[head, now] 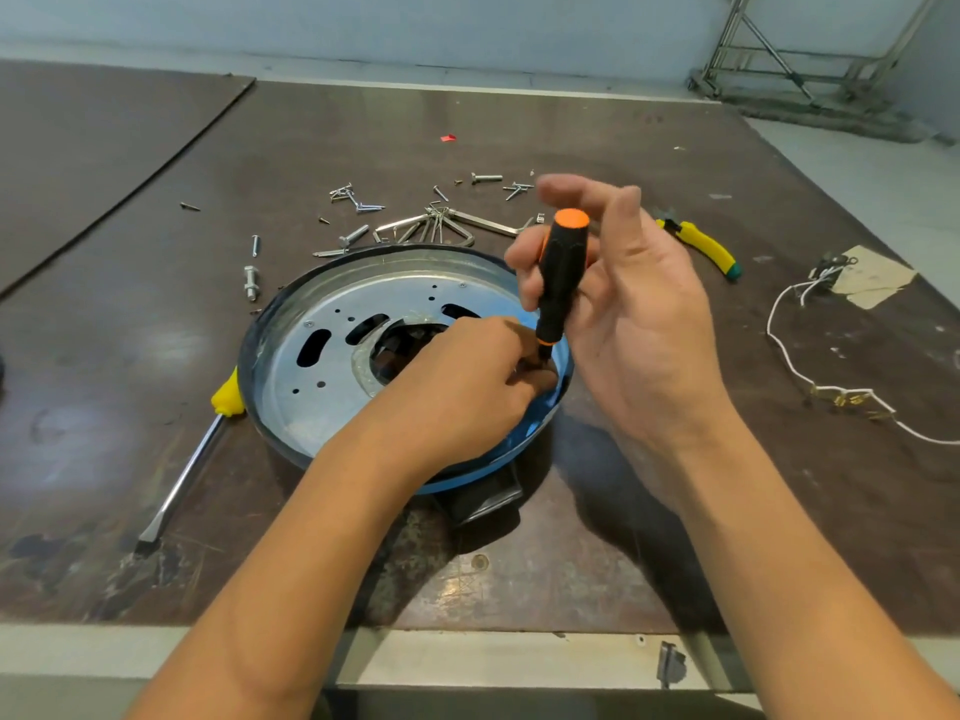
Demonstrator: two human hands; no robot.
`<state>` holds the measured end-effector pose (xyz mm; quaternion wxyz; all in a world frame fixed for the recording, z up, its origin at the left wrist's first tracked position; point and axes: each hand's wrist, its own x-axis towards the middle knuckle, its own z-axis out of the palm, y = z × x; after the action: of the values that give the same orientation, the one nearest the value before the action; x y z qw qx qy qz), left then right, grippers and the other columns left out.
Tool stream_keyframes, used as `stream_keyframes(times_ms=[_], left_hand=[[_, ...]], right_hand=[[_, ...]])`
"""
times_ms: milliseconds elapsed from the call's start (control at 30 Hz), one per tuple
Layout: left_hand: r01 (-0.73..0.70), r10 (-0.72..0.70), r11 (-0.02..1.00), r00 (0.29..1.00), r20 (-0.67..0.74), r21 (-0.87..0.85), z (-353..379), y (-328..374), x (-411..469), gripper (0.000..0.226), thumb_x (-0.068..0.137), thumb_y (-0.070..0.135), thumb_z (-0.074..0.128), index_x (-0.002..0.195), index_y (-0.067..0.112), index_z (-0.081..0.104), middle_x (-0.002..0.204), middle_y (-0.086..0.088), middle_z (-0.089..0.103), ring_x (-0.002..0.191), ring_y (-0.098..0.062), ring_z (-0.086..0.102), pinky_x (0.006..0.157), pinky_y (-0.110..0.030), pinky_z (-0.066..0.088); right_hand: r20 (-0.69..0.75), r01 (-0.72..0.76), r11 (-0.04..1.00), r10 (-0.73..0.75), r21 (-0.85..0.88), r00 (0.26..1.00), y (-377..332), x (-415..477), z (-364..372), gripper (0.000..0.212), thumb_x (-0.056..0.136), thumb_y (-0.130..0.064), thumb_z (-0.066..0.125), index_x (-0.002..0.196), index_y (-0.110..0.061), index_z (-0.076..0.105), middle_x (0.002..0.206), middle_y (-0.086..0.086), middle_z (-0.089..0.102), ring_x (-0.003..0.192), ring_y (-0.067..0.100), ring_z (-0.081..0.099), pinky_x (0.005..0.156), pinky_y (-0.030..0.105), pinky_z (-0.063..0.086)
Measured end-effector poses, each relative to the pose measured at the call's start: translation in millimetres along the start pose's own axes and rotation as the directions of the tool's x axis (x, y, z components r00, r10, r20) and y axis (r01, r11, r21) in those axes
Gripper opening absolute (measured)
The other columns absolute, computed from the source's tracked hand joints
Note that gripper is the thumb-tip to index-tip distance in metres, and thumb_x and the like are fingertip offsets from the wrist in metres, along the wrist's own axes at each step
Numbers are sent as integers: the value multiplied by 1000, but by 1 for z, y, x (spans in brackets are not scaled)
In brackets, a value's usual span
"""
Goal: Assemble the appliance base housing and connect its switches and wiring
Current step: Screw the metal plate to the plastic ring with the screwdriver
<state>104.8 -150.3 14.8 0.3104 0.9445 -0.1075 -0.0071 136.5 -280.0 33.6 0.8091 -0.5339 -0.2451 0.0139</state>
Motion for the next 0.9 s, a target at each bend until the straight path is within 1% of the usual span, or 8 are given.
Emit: stream_keyframes(times_ms=[67,200,300,400,500,633,767,900], left_hand=[[2,-2,1000,1000,-2,1,0,0,0,10,96,31,59,90,24,64,86,3,65,78,-18,60,77,-45,52],[6,-5,999,1000,-12,45,1,-1,2,13,96,32,58,85,25,62,83,6,63,77,-15,59,75,-40,51],[-4,5,999,1000,-29,54,2,1,1,11,96,32,58,86,32,61,83,6,62,77,-14,57,72,-35,48],[17,-15,999,999,-31,50,2,1,1,12,96,32,60,83,33,60,83,5,63,77,-14,58,70,-35,48],[34,-33,999,999,-27,38,1,-1,2,3,92,28,65,90,29,68,90,5,67,84,-19,62,77,-38,52],[30,-29,998,999,-22,56,0,0,1,11,89,18,66,93,27,71,90,6,69,81,-17,62,77,-39,53],[41,-40,998,999,-10,55,0,0,-1,16,88,12,64,93,26,69,85,5,69,76,-16,64,71,-38,55],[44,-43,997,999,-19,63,0,0,-1,18,87,9,61,88,27,65,82,5,67,75,-15,62,68,-35,54]], right_hand=[[19,-8,1000,8,-20,1000,-2,0,-1,34,107,-20,35,111,-3,64,88,9,70,78,19,59,74,29,51],[-32,22,999,-24,-39,999,-1,1,1,19,96,-20,58,104,-3,62,92,12,75,82,24,70,80,33,56],[-89,50,997,-55,-61,994,3,4,-2,13,94,-12,64,102,-8,55,86,11,74,72,23,68,73,33,55],[-41,20,999,-22,-40,999,6,4,-3,21,99,-27,56,113,-11,50,82,7,68,67,18,56,68,30,49],[27,3,1000,-2,-27,1000,3,3,-5,30,107,-23,38,127,-8,54,89,10,68,74,20,55,74,30,50],[26,39,992,-36,-123,999,-2,4,-5,19,102,-14,51,108,-4,65,94,9,73,84,23,67,82,33,55],[-59,98,986,-106,-134,993,1,2,1,19,88,-4,71,98,-7,55,87,14,74,75,25,72,79,39,59],[-4,73,986,-75,-151,997,2,0,1,22,92,-23,66,99,-12,48,80,9,65,67,16,61,68,33,53]])
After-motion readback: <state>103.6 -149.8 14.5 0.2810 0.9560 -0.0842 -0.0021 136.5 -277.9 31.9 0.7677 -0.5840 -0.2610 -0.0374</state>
